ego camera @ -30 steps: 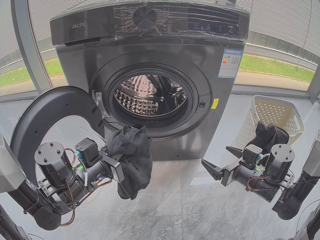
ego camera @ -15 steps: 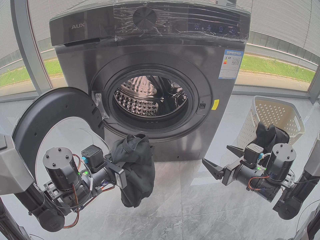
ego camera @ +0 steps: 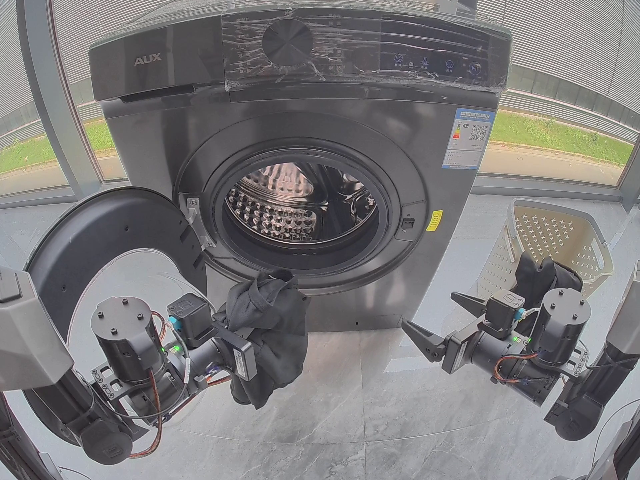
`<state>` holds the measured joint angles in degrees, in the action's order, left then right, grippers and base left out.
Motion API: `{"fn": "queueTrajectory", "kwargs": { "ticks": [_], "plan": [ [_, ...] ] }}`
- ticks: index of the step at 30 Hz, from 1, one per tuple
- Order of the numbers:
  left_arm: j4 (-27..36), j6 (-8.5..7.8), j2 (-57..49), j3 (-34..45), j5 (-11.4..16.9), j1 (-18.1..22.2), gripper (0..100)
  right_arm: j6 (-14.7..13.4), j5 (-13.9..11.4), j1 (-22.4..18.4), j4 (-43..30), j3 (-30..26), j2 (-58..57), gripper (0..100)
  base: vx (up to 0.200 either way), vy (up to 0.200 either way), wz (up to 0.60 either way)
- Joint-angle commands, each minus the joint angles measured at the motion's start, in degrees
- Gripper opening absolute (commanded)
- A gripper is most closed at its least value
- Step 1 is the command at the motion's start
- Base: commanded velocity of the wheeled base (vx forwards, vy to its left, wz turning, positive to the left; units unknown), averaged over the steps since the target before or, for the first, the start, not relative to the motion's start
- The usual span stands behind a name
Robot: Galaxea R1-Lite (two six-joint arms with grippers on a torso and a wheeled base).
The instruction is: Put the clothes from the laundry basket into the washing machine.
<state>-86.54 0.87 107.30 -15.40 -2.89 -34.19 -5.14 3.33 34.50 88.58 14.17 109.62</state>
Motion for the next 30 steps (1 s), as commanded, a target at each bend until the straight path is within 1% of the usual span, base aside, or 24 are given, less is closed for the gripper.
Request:
{"fn": "queueTrajectory", "kwargs": {
  "ticks": [1,2,11,20,30],
  "plan": [
    [-0.03,0.01,0.19,-0.07,-0.01,-0.08,0,-0.04,0.01,0.04,0.02,0.07,0.33,100,0.200,0.000,0.00],
    [-0.03,0.01,0.19,0.02,-0.01,-0.08,0,-0.04,0.01,0.04,0.02,0.07,0.33,100,0.200,0.000,0.00],
    [-0.03,0.01,0.36,0.46,-0.01,-1.05,0,-0.04,-0.08,0.13,0.02,-0.02,0.33,100,0.000,0.000,0.00],
    [-0.03,0.01,1.42,0.46,-0.01,-1.23,0,-0.13,-0.08,0.13,0.02,0.07,0.68,100,0.200,0.000,0.00],
    [-0.12,0.01,1.86,0.46,-0.01,-1.31,0,-0.13,-0.16,0.13,0.02,-0.02,0.77,100,0.000,0.000,0.00]
  ]
}}
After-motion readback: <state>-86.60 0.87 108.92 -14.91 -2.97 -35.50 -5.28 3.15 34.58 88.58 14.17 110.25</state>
